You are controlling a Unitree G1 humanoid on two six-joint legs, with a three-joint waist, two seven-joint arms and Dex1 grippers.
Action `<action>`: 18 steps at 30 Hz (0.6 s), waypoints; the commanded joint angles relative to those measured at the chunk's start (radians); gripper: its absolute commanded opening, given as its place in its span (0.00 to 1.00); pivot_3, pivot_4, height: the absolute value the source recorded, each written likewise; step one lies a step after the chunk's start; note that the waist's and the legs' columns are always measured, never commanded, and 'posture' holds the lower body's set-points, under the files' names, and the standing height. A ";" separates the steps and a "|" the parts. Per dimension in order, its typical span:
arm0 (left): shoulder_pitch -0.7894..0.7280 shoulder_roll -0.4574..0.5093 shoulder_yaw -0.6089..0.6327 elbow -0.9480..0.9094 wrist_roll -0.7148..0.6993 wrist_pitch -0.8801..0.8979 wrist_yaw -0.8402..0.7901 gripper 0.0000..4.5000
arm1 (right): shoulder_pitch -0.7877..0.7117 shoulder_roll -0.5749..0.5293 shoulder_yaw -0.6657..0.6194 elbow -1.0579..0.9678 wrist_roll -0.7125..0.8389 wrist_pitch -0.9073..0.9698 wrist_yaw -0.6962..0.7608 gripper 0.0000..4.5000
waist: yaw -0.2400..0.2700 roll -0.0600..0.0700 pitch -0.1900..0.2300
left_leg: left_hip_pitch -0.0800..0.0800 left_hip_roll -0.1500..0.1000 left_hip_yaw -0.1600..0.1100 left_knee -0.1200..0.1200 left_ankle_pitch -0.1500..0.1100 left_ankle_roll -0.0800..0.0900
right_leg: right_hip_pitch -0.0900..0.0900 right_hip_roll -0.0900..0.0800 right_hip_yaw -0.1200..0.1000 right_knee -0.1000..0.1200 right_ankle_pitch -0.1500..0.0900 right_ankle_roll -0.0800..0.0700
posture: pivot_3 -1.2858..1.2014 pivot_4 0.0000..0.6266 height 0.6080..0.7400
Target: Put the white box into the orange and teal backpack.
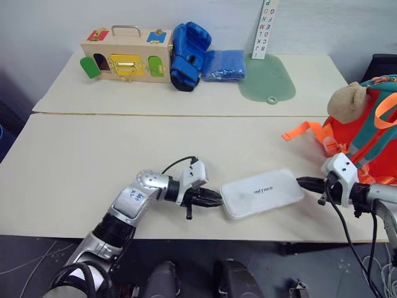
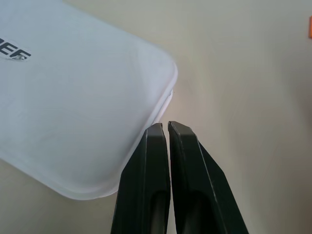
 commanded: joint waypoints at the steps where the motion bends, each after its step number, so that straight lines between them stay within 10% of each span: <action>1: -0.044 -0.052 0.040 0.065 0.024 -0.053 0.057 0.19 | 0.041 0.008 -0.003 -0.141 0.068 0.045 0.035 0.04 | 0.003 0.000 0.000 | 0.000 0.000 0.000 0.000 0.000 0.000 | 0.000 0.000 0.000 0.000 0.000 0.000 | 0.52 0.24 1.00; 11: -0.011 0.077 0.129 0.033 -0.003 -0.014 -0.032 0.19 | 0.062 0.027 -0.040 -0.121 0.045 0.042 -0.002 0.04 | -0.006 0.000 0.000 | 0.000 0.001 -0.001 -0.001 0.000 0.000 | 0.000 0.000 -0.001 0.001 0.000 0.000 | 0.52 0.24 1.00; 18: -0.049 0.100 0.166 0.045 -0.038 0.118 -0.031 0.00 | 0.041 0.013 -0.032 -0.031 0.021 -0.030 0.016 0.04 | 0.003 0.000 0.000 | 0.000 0.000 0.000 -0.001 0.001 -0.001 | 0.000 -0.001 0.000 0.001 0.000 0.000 | 0.52 0.24 1.00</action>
